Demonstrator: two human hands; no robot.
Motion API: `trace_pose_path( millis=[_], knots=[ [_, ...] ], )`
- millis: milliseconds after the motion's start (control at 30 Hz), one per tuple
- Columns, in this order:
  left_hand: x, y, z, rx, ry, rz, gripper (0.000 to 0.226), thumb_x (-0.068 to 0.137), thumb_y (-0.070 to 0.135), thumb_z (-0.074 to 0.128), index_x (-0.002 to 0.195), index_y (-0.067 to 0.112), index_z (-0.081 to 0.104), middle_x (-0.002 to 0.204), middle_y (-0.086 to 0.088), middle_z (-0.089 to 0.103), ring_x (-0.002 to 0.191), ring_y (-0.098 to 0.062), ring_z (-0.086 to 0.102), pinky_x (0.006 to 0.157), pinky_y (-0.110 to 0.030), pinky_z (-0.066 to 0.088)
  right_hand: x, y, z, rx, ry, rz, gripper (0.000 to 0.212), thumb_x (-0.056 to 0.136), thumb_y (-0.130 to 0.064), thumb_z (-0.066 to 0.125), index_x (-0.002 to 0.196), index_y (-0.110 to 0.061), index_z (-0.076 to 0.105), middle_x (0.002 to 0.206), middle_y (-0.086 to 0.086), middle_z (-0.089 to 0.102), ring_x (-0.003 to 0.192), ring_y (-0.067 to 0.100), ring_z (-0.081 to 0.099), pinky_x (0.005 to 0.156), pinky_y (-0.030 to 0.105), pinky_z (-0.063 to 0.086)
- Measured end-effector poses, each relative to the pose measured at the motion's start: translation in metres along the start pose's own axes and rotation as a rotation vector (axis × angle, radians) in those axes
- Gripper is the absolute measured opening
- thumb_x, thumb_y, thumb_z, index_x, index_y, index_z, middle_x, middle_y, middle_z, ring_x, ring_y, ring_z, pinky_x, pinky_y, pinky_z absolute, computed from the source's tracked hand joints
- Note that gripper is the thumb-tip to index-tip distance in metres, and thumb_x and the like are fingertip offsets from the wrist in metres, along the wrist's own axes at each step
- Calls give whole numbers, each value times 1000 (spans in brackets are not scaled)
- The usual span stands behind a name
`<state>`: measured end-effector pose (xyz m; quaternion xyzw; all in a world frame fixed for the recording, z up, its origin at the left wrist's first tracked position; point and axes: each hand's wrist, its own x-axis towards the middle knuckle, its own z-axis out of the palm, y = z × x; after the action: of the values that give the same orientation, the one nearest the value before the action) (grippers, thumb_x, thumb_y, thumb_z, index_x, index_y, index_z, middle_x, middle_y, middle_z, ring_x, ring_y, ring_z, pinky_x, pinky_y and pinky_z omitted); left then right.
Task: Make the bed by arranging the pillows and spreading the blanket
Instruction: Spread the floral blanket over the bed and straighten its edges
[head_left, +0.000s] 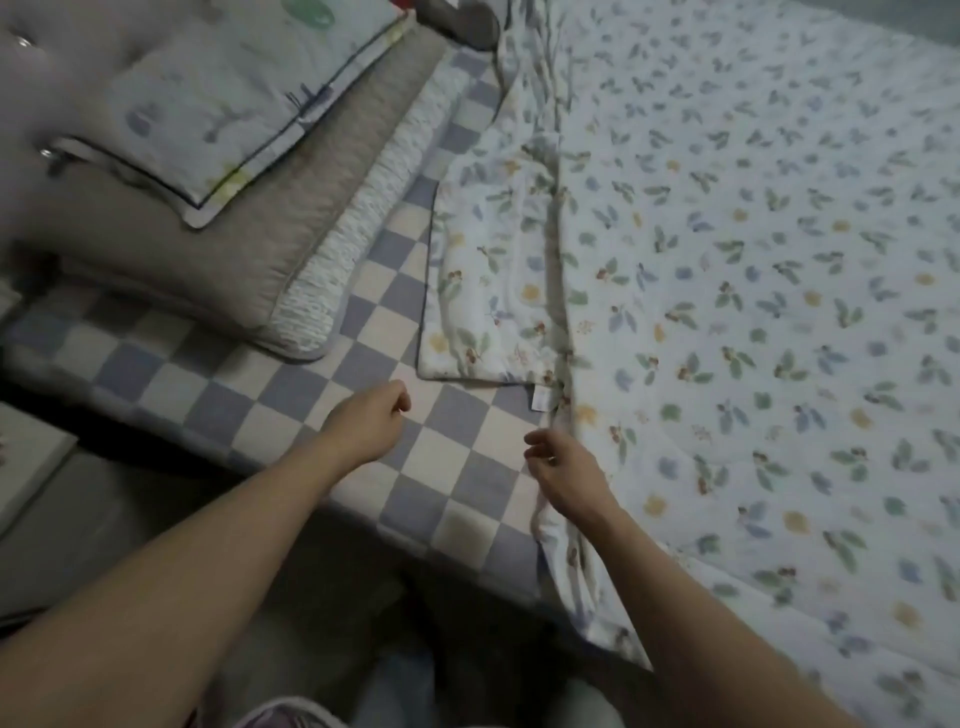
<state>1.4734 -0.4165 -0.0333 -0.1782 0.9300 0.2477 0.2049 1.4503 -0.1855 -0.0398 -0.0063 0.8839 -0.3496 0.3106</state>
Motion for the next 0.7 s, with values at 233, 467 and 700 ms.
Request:
trace_pose_path(
  millis=[233, 467, 700],
  knots=[
    [84, 3, 51, -64, -175, 22, 31, 92, 14, 40, 121, 15, 49, 121, -12, 58, 104, -31, 56, 85, -34, 45, 31, 27, 27, -14, 87, 198, 32, 91, -7, 48, 123, -9, 54, 123, 9, 60, 109, 22, 57, 84, 21, 37],
    [164, 47, 105, -1221, -124, -514, 40, 71, 8, 70, 107, 8, 52, 90, -9, 61, 76, -23, 59, 71, -33, 54, 68, 50, 45, -29, 89, 199, 34, 92, -8, 48, 125, -12, 54, 127, 4, 58, 111, 17, 55, 84, 15, 34],
    [203, 24, 9, -989, 890, -433, 46, 89, 5, 42, 133, -4, 34, 128, -17, 48, 112, -25, 52, 83, 5, 30, 78, 48, 50, -50, 181, 155, 37, 89, -4, 47, 124, -11, 55, 125, 6, 57, 115, 20, 53, 97, 26, 37]
  ],
)
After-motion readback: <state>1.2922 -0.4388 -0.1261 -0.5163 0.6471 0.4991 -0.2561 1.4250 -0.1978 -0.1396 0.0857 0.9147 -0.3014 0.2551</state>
